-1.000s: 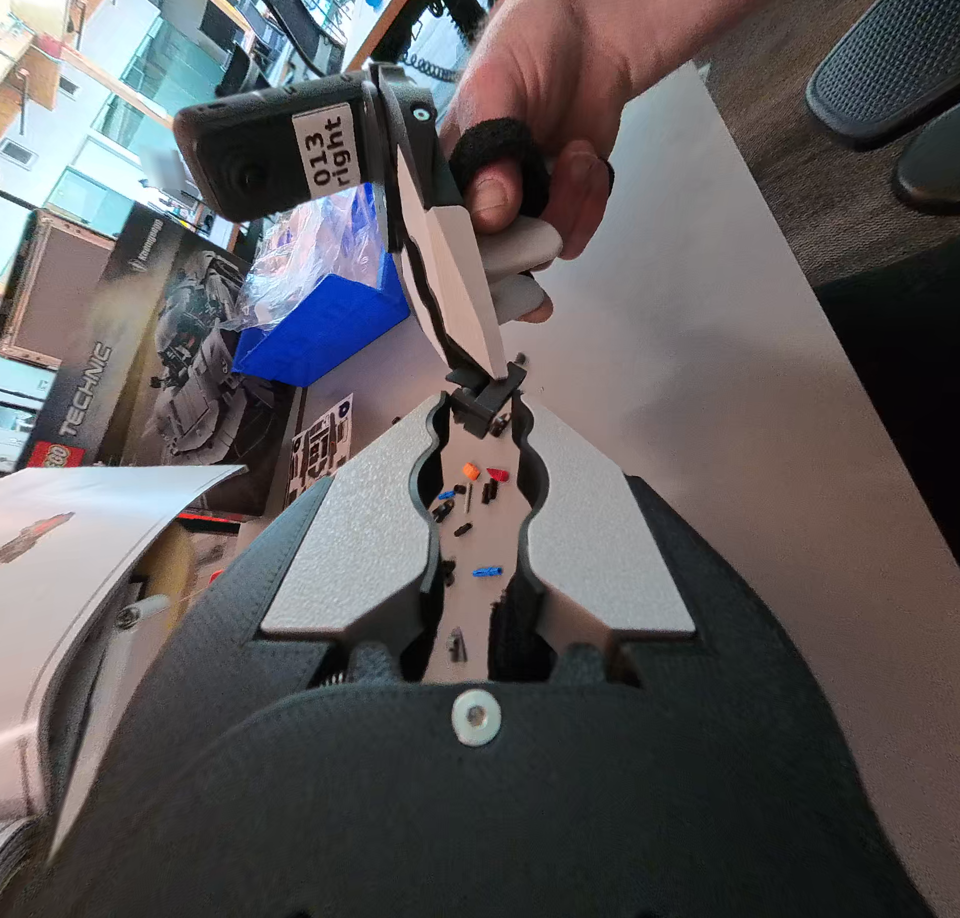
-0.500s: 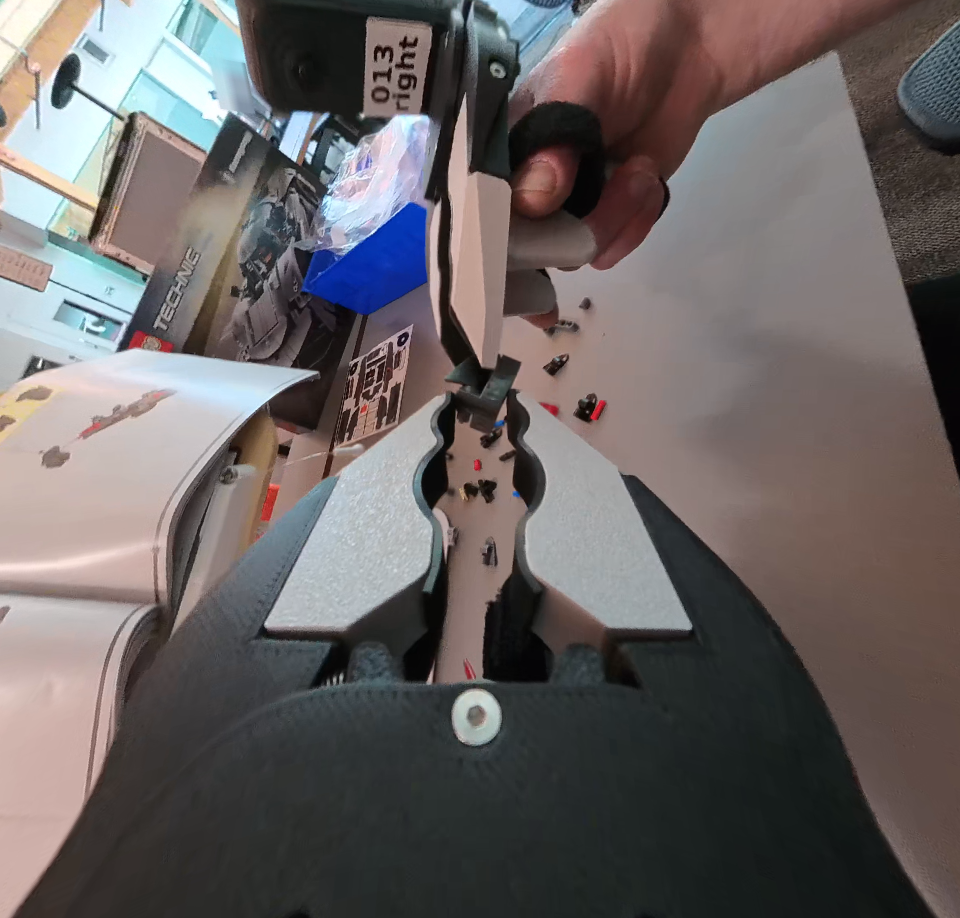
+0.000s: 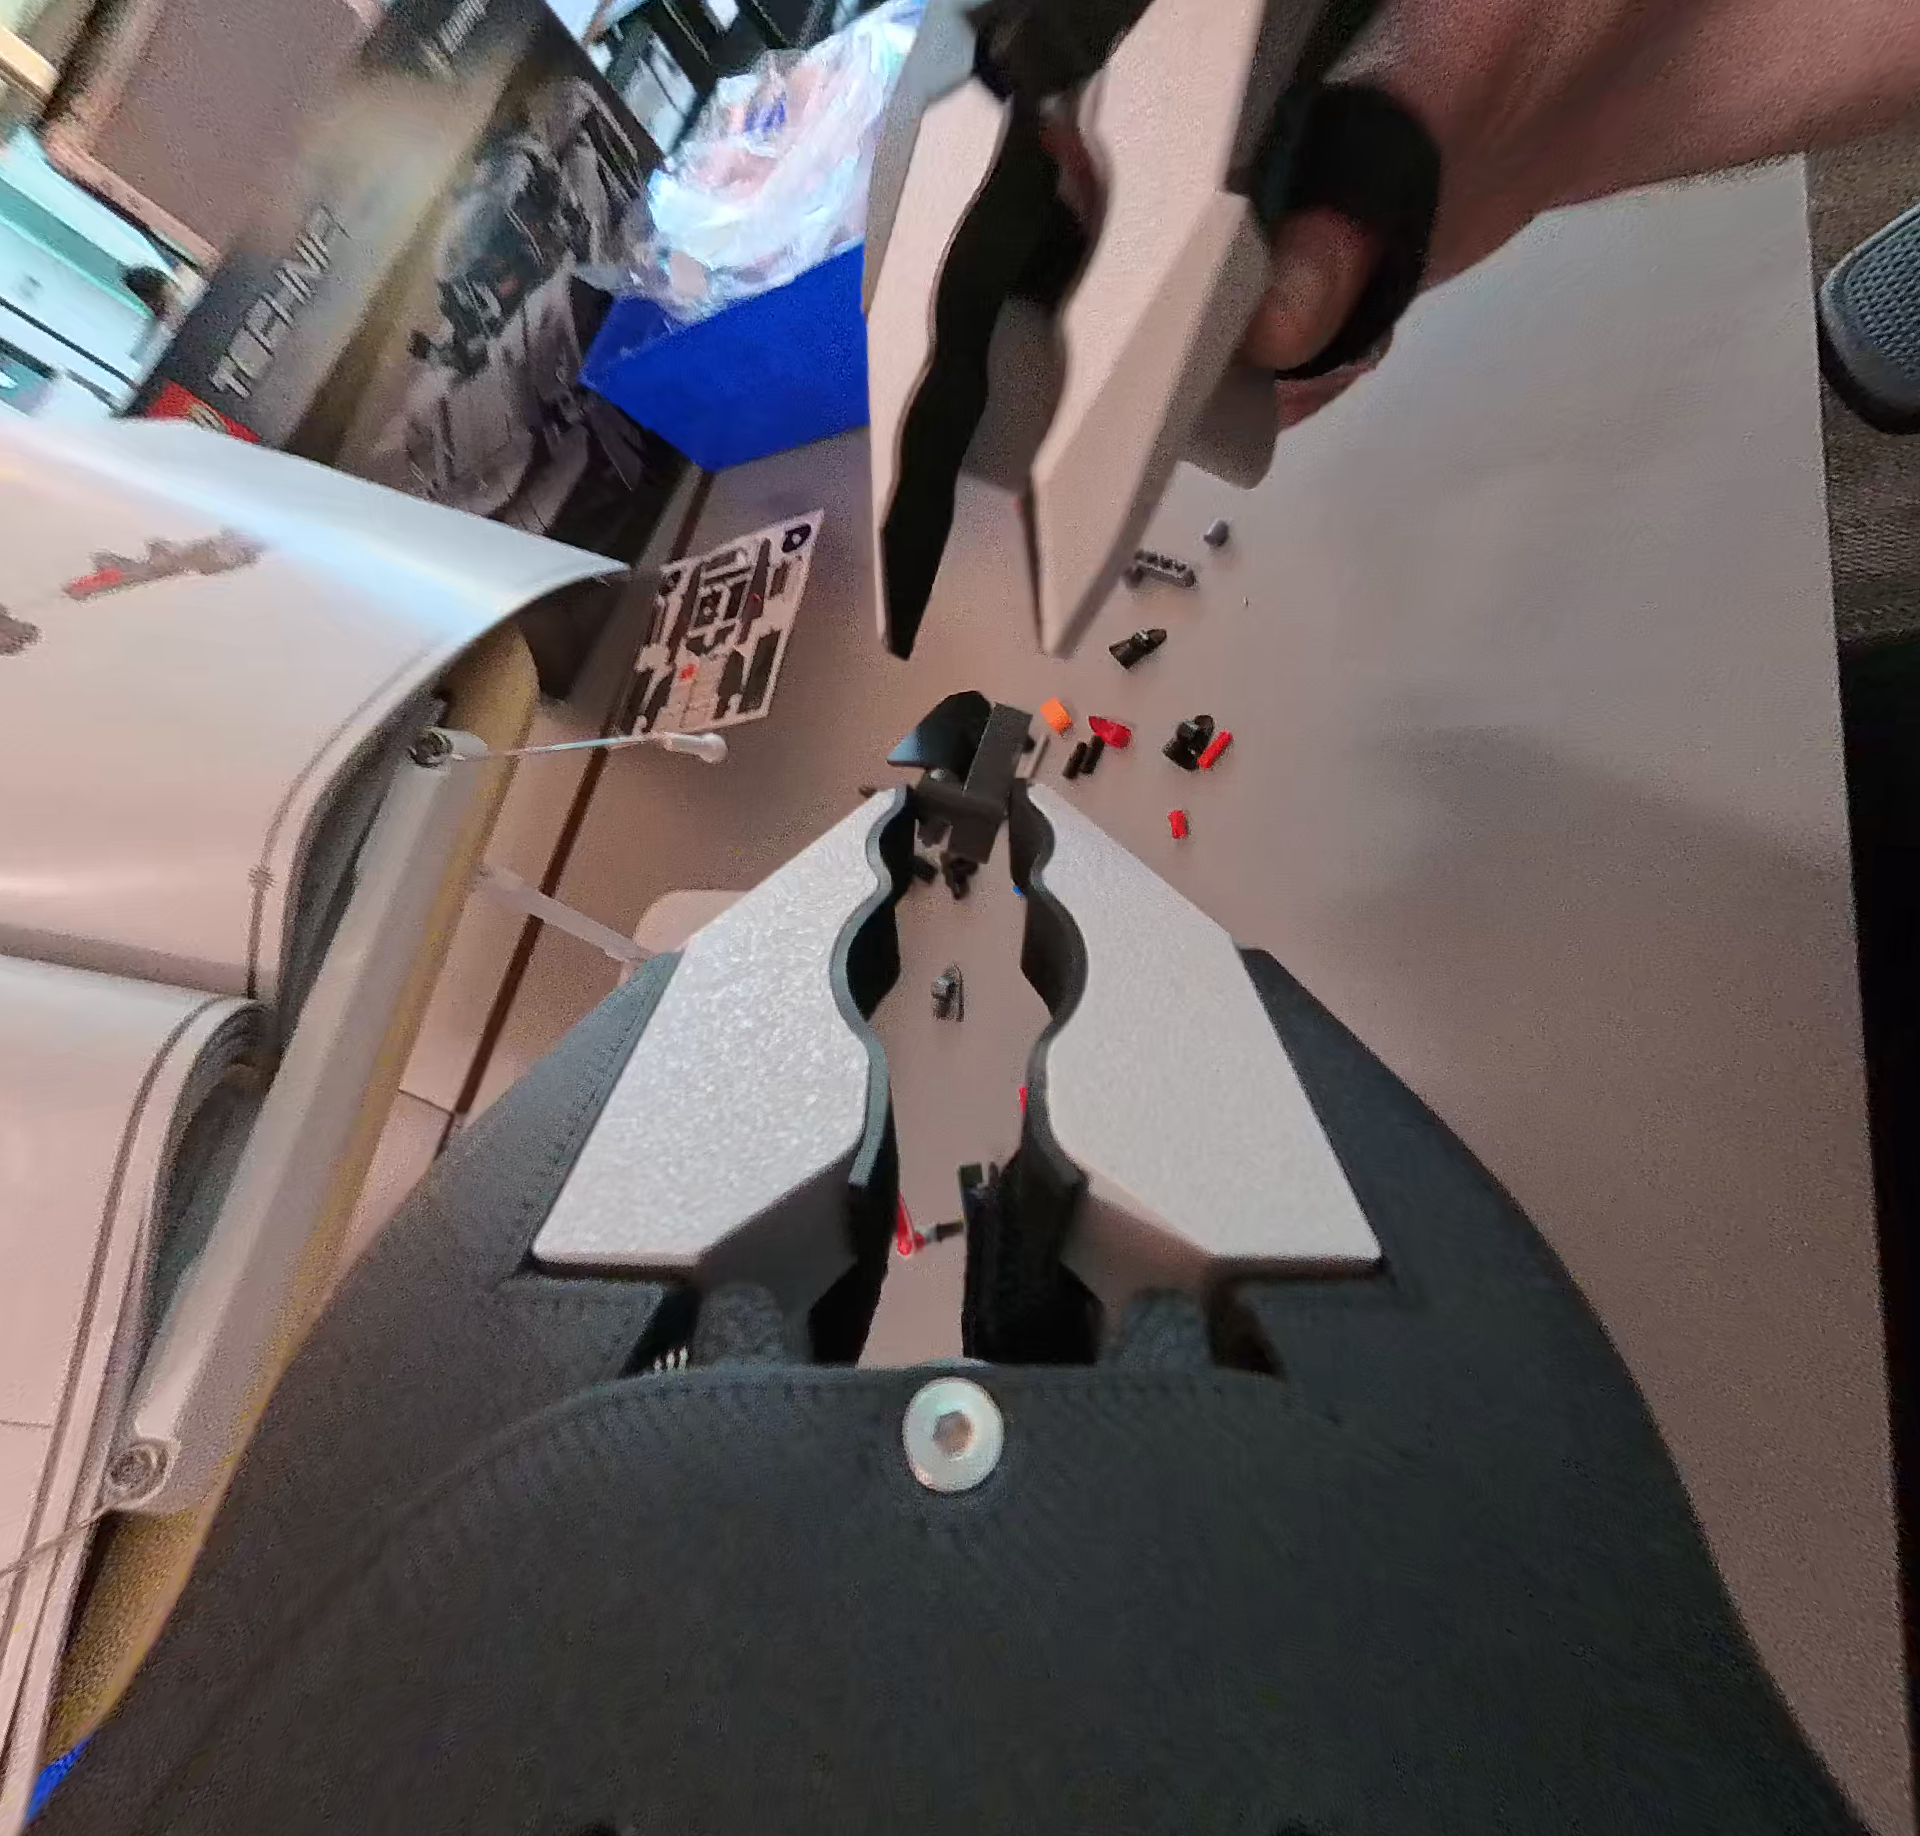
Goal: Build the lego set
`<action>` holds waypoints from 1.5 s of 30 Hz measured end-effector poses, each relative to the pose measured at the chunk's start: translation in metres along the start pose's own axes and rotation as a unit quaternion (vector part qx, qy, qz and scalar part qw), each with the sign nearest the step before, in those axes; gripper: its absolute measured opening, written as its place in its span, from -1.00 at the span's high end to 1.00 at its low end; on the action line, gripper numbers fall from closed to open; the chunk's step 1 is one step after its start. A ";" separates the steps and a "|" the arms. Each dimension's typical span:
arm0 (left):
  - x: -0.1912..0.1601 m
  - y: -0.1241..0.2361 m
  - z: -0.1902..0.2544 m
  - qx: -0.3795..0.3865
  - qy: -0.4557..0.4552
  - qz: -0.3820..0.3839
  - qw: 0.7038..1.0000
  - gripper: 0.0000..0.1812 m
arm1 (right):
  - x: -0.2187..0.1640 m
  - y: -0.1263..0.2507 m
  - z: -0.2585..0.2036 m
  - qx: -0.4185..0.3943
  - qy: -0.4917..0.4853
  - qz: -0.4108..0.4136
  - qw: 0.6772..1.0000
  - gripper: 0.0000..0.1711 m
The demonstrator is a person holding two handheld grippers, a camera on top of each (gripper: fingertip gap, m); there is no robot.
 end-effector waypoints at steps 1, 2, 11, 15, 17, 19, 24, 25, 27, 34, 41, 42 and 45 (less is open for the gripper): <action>0.000 -0.001 -0.002 -0.004 0.003 -0.006 1.000 0.82 | 0.000 -0.002 -0.005 -0.014 0.028 -0.011 0.999 0.65; 0.000 -0.001 -0.004 -0.008 0.006 -0.007 1.000 0.82 | 0.001 -0.004 -0.008 -0.030 0.050 -0.027 0.998 0.65; 0.009 -0.008 -0.011 -0.062 0.019 -0.031 0.997 0.83 | 0.000 -0.013 -0.017 -0.116 0.143 -0.089 0.979 0.82; 0.011 -0.009 -0.016 -0.071 0.020 -0.028 0.997 0.82 | -0.001 -0.010 -0.014 -0.110 0.124 -0.071 0.984 0.83; 0.013 -0.009 -0.018 -0.066 0.017 -0.023 0.997 0.82 | -0.001 -0.008 -0.011 -0.104 0.107 -0.053 0.987 0.82; 0.014 -0.008 -0.021 -0.051 0.016 -0.016 0.998 0.78 | 0.000 -0.005 -0.006 -0.095 0.077 -0.030 0.992 0.82; 0.018 0.000 -0.030 0.017 0.013 0.012 1.000 0.71 | 0.000 0.007 0.012 -0.016 -0.081 0.088 0.993 0.82; 0.018 0.001 -0.030 0.027 0.008 0.020 0.999 0.71 | -0.001 0.009 0.016 -0.002 -0.109 0.110 0.988 0.83; 0.020 0.003 -0.029 0.044 -0.003 0.029 0.999 0.71 | -0.002 0.013 0.021 0.011 -0.144 0.141 0.979 0.83; 0.035 0.005 -0.019 0.148 -0.098 0.056 0.983 0.73 | -0.006 0.011 0.025 0.065 -0.224 0.189 0.954 0.83; 0.040 0.001 -0.010 0.183 -0.155 0.057 0.969 0.92 | -0.009 0.007 0.025 0.106 -0.260 0.203 0.938 0.83; 0.041 0.000 -0.009 0.186 -0.160 0.058 0.968 0.94 | -0.009 0.006 0.025 0.109 -0.262 0.204 0.937 0.83; 0.040 0.000 -0.008 0.191 -0.163 0.057 0.966 0.95 | -0.009 0.006 0.025 0.110 -0.266 0.206 0.935 0.82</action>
Point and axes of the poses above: each gripper's, where its closed fingertips meet, y back along the fingers, x out of its top, z = x × y across the jaws, the point moved 10 cm from there along y, back along the fingers, and after that the axes turned 5 degrees about -y, right-handed, at the moved point
